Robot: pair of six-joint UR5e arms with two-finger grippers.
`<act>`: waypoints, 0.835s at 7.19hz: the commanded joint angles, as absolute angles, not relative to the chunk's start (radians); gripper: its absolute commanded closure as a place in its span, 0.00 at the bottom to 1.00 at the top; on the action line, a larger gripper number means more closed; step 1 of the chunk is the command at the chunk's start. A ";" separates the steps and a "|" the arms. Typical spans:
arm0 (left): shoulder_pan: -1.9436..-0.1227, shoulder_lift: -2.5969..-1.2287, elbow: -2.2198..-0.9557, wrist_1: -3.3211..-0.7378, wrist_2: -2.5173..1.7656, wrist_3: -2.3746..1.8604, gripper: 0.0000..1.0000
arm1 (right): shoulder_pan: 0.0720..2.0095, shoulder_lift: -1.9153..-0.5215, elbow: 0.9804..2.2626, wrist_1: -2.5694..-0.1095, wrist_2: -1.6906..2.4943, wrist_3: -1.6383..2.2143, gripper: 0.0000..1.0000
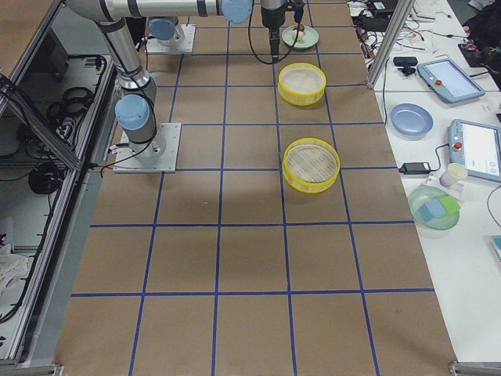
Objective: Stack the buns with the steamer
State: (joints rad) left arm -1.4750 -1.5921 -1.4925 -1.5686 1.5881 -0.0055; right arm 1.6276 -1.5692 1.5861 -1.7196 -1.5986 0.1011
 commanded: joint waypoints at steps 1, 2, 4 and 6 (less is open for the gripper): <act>-1.474 -1.585 -1.493 -1.572 1.582 0.003 0.00 | 1.628 -1.569 1.586 -1.721 -1.598 0.101 0.00; -1.467 -1.591 -1.494 -1.572 1.582 0.006 0.00 | 1.626 -1.569 1.586 -1.721 -1.598 0.101 0.00; -1.454 -1.632 -1.506 -1.498 1.583 0.096 0.00 | 1.626 -1.569 1.586 -1.720 -1.600 0.101 0.00; -1.453 -1.710 -1.516 -1.407 1.589 0.175 0.00 | 1.626 -1.569 1.586 -1.720 -1.600 0.101 0.00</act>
State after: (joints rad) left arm -1.4541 -1.6658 -1.5115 -1.4563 1.5878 0.1284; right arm 1.6260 -1.5692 1.5862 -1.7203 -1.5992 0.1012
